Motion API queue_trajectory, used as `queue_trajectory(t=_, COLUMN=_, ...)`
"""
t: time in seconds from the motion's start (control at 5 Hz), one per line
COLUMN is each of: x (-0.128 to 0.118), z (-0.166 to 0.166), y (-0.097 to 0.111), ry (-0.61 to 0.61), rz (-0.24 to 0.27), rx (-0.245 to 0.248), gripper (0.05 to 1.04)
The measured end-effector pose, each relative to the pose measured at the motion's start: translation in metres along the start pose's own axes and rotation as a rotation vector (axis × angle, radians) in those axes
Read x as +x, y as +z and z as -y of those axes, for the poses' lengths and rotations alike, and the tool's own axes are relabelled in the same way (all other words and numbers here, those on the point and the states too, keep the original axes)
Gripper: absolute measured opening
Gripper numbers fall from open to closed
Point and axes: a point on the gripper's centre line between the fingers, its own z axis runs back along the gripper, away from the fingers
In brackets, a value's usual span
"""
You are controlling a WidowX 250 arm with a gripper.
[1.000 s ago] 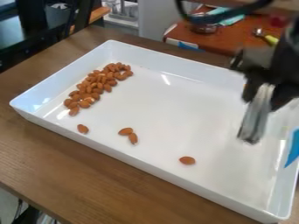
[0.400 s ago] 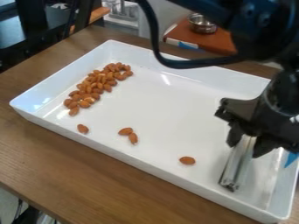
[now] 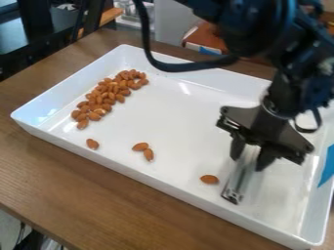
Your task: Sweep into pile
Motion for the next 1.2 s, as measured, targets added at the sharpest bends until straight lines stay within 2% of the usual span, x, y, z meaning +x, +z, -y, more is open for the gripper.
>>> queue_trajectory(t=0.2, x=0.007, z=-0.023, y=-0.008, ry=-0.008, rz=-0.03, rx=0.005, gripper=0.38)
queue_trajectory(t=0.4, x=0.008, z=-0.044, y=-0.013, ry=-0.076, rz=-0.045, rx=0.043, gripper=0.38)
queue_trajectory(t=1.0, x=0.005, z=-0.104, y=-0.026, ry=-0.11, rz=-0.038, rx=0.053, gripper=0.38)
queue_trajectory(t=1.2, x=0.007, z=-0.122, y=-0.031, ry=-0.113, rz=-0.046, rx=0.079, gripper=0.38)
